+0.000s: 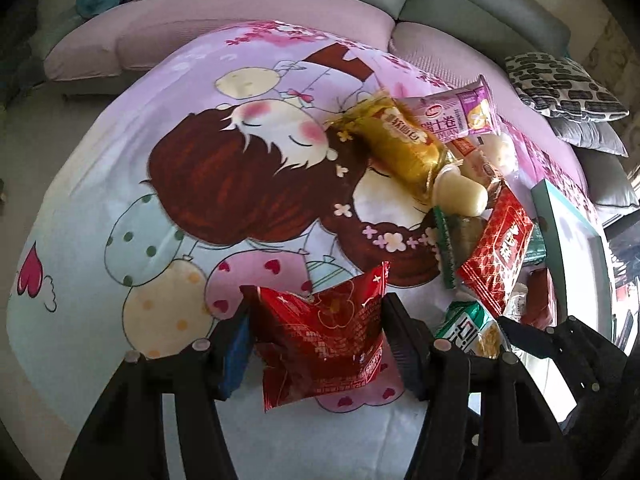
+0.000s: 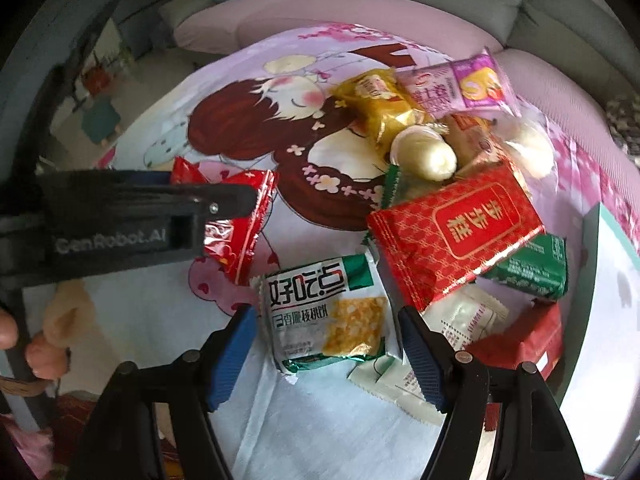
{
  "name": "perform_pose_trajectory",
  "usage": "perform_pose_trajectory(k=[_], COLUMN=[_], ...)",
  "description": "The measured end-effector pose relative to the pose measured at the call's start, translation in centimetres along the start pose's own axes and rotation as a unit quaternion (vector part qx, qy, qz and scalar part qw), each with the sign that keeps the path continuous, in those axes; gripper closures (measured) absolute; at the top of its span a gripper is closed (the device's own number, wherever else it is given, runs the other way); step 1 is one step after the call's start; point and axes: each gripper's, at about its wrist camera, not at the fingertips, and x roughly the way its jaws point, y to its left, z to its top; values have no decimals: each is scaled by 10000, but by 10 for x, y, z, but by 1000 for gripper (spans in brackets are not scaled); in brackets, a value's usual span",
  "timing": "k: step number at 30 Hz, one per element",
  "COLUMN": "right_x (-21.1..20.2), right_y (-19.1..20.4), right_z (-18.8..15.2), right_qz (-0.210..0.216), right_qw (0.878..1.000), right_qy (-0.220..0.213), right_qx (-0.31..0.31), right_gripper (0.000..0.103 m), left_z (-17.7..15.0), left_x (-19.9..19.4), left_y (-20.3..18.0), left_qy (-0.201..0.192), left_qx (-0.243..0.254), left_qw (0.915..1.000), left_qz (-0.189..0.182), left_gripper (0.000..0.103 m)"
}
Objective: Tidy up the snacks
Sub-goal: 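Grasp the white-green biscuit pack with the right tool while the left tool grasps the red foil bag, then lift the biscuit pack with the right tool while the left tool lifts the red foil bag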
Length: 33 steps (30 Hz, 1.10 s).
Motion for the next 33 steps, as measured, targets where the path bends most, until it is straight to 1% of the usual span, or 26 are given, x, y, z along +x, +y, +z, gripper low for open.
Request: perform_pose_trajectory(k=[2,6,9,11,12,14,16,24,25,26,31,33], right_x=[3,14,19,21,22,21,18,-8,-12,-16,-40,-50], right_y=[4,10,12,10,10,8,6,-3,-5,-8,-24,-32], right_z=[1,1,1,2,3,3,2,3,3,3,3,1], right_qz=[-35,-26,-19,-23,11,71,59,393,450,532,645,614], right_qw=[9999,9997,9996,9997,9998,9999,9999,9983,9979,9971,9929,9913], right_qy=[-31,106,114,106,98,51,13,-392,-428,-471,-796,-919], right_qx=[-111,-228,-248,-218,-196,-136,-100,158,202,280,598,710], right_gripper=[28,28,28,35,35,41,42,43,43,43,43,43], left_z=[0,-1,-1,-1,-1,-2,-3,-4,-4,-2,5,8], left_x=[0,1,1,1,0,-1,-2,-17,-20,-23,-42,-46], left_y=[3,5,5,4,4,4,5,-1,-3,-5,-18,-25], left_qy=[9,13,14,15,14,2,-1,-47,-71,-96,-252,-298], left_qx=[-49,-88,-105,-104,-116,-141,-171,-176,-162,-150,-80,-32], left_qw=[10000,10000,9999,9999,9999,9999,9998,9994,9994,9993,9990,9988], left_qz=[3,0,12,29,35,50,80,279,297,321,358,384], left_gripper=[40,40,40,40,40,40,40,40,41,47,48,51])
